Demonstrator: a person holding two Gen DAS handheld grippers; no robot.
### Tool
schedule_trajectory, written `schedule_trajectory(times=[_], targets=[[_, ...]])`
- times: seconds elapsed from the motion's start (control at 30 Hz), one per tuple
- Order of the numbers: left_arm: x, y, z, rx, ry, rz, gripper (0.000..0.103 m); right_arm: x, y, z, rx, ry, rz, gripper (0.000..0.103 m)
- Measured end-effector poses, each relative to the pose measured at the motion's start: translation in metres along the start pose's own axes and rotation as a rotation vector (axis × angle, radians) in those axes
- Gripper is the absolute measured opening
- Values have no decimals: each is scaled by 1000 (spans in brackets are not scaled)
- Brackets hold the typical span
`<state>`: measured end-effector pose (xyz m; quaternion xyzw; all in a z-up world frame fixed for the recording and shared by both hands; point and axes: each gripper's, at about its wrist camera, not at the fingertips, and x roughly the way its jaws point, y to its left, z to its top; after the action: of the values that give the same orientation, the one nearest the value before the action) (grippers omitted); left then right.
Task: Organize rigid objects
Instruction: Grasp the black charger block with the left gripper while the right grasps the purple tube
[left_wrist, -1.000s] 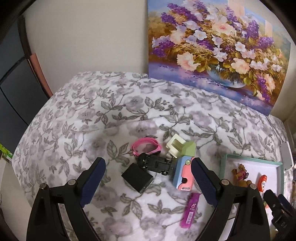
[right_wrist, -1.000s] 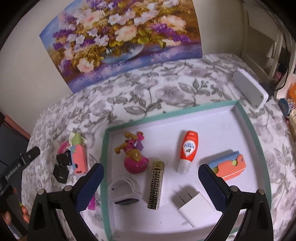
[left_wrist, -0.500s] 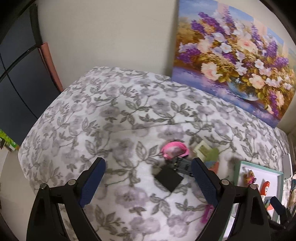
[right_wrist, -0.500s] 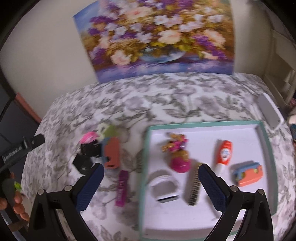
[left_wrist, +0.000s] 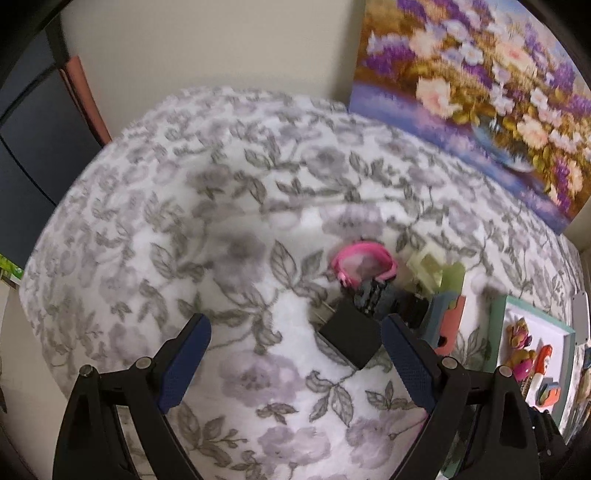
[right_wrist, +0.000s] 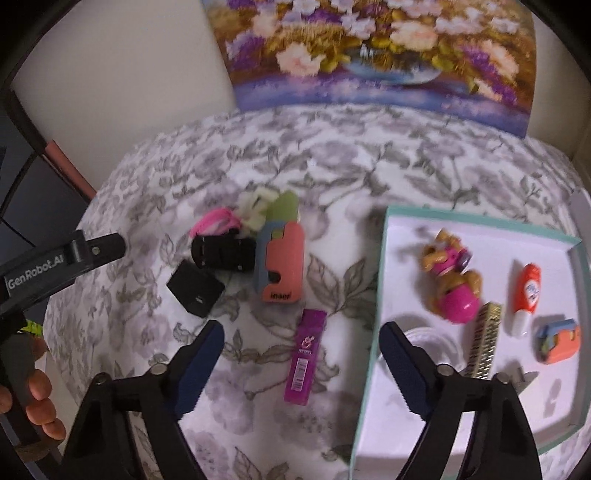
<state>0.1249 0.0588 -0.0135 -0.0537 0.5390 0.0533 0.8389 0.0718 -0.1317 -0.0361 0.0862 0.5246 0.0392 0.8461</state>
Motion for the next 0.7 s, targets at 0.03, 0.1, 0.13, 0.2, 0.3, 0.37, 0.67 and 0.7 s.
schedule_trajectory(times=[0.03, 0.1, 0.13, 0.2, 0.3, 0.37, 0.67, 0.7], targets=[[5, -1, 0, -1, 12, -9, 94, 4, 1, -1, 0, 11, -1, 83], [15, -3, -1, 1, 40, -30, 94, 13, 3, -3, -7, 32, -6, 77], [18, -5, -1, 3, 45, -37, 94, 15, 4, -4, -10, 39, -7, 75], [25, -12, -2, 24, 60, -52, 94, 23, 5, -5, -12, 60, -10, 69], [35, -21, -4, 56, 81, -54, 94, 33, 5, -7, -11, 88, -24, 63], [43, -28, -6, 75, 97, -58, 94, 37, 4, -7, -4, 102, -34, 59], [64, -40, -8, 113, 103, -54, 83, 54, 0, -6, 5, 150, -49, 45], [66, -41, -8, 121, 102, -45, 81, 55, 0, -7, 6, 155, -48, 45]])
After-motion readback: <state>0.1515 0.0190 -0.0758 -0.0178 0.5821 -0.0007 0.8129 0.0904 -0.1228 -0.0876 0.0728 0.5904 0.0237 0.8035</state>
